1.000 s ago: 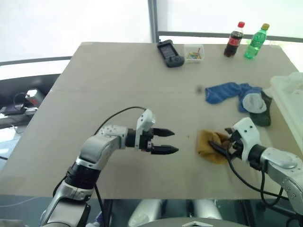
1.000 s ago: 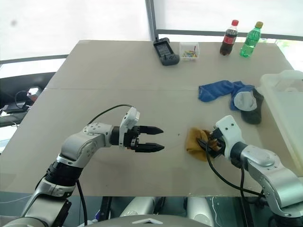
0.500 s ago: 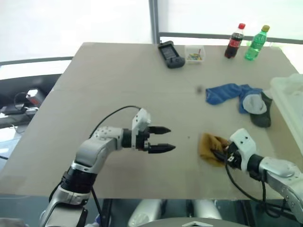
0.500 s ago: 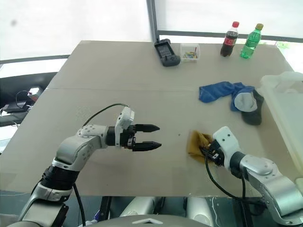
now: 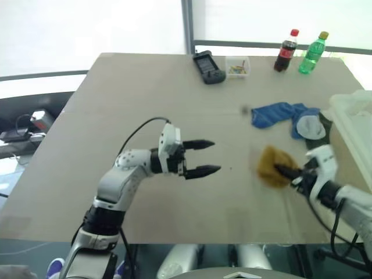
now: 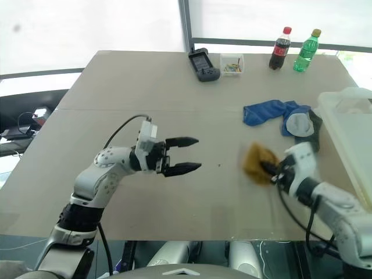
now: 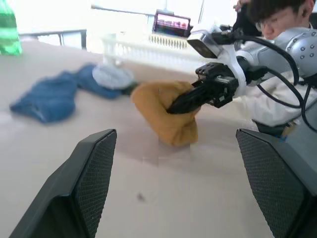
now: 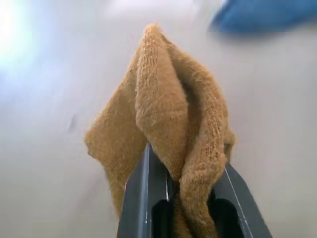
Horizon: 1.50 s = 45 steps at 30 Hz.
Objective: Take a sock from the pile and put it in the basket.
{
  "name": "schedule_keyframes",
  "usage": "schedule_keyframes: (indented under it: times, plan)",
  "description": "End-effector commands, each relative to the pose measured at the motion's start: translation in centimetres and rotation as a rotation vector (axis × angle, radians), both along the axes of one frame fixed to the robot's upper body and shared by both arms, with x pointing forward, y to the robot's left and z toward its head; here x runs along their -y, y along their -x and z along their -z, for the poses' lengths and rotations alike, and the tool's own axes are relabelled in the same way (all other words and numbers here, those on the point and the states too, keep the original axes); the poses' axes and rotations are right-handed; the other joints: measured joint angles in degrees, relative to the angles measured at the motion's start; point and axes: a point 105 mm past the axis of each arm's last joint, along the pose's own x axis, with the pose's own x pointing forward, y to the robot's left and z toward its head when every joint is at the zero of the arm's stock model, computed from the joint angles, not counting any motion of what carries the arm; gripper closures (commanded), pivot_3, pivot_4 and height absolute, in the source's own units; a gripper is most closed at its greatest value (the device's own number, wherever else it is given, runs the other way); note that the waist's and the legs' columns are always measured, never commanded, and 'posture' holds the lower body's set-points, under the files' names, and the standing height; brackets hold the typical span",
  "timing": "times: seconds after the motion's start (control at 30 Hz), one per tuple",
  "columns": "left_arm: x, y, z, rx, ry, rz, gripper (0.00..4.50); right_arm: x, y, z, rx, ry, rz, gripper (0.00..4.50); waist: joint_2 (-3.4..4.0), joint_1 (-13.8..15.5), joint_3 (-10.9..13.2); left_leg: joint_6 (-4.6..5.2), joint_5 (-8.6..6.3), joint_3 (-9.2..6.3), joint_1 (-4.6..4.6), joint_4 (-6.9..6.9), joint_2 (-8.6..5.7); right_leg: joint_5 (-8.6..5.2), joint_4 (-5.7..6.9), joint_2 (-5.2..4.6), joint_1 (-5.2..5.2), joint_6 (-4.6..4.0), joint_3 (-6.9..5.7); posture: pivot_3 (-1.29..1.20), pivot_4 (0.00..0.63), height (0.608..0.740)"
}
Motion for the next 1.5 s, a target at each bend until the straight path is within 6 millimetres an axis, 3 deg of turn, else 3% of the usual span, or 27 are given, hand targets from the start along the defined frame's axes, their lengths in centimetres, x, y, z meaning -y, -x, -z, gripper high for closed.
schedule_keyframes:
  times: [0.03,0.27,0.4,0.7,0.87,1.2,1.5]
  plan:
    - [0.6,-0.5,-1.5,0.057,0.06,-0.024,0.37,3.2,-0.9,-3.8,0.119,-0.064,0.127,4.43,0.01,0.0,0.0,0.0,0.0,0.0,-0.01,-0.02,0.0,0.0,-0.01,0.0,-0.01,0.0,0.01,0.0,0.15,0.74]
    - [2.2,-0.6,-1.9,0.068,0.092,-0.014,0.37,11.9,-3.4,-8.5,0.195,-0.122,0.478,4.43,0.01,0.0,0.0,0.01,0.01,0.07,-0.04,0.03,-0.02,0.0,0.01,-0.02,-0.03,0.0,0.06,0.0,0.15,0.74]
    - [2.4,-0.6,-2.0,0.071,0.093,-0.016,0.37,16.1,-4.4,-9.5,0.157,-0.195,0.648,4.43,0.03,-0.1,0.0,0.01,0.01,0.1,-0.04,0.01,-0.01,0.0,0.03,-0.02,-0.04,0.0,0.09,0.0,0.15,0.74]
    - [1.9,-0.5,-1.9,0.069,0.082,-0.056,0.37,21.1,-5.7,-6.4,-0.058,-0.179,0.815,4.43,0.12,-0.9,0.0,0.03,0.01,0.24,-0.07,0.02,0.0,0.0,0.04,-0.02,-0.08,0.0,0.21,0.0,0.15,0.74]
    - [1.7,-0.5,-2.1,0.08,0.079,-0.086,0.37,21.6,-7.0,-3.9,-0.149,-0.129,0.877,4.43,0.18,-1.7,-0.1,0.03,0.01,0.34,-0.04,0.01,0.03,0.0,0.08,0.0,-0.09,0.0,0.31,0.0,0.15,0.74]
    - [1.5,-0.6,-2.3,0.084,0.08,-0.097,0.37,21.1,-6.5,-4.2,-0.117,-0.02,0.877,0.15,0.2,-1.4,-0.1,0.04,0.01,0.34,-0.08,0.02,0.03,0.01,0.06,0.0,-0.11,0.01,0.3,0.0,0.15,0.74]
    - [1.3,-0.9,-2.0,0.066,0.074,-0.095,0.37,19.7,-3.6,-6.7,0.061,0.01,0.898,0.06,0.22,-1.4,-0.1,0.04,0.0,0.33,-0.08,0.05,0.03,0.01,0.08,0.0,-0.11,0.02,0.31,0.0,0.15,0.74]
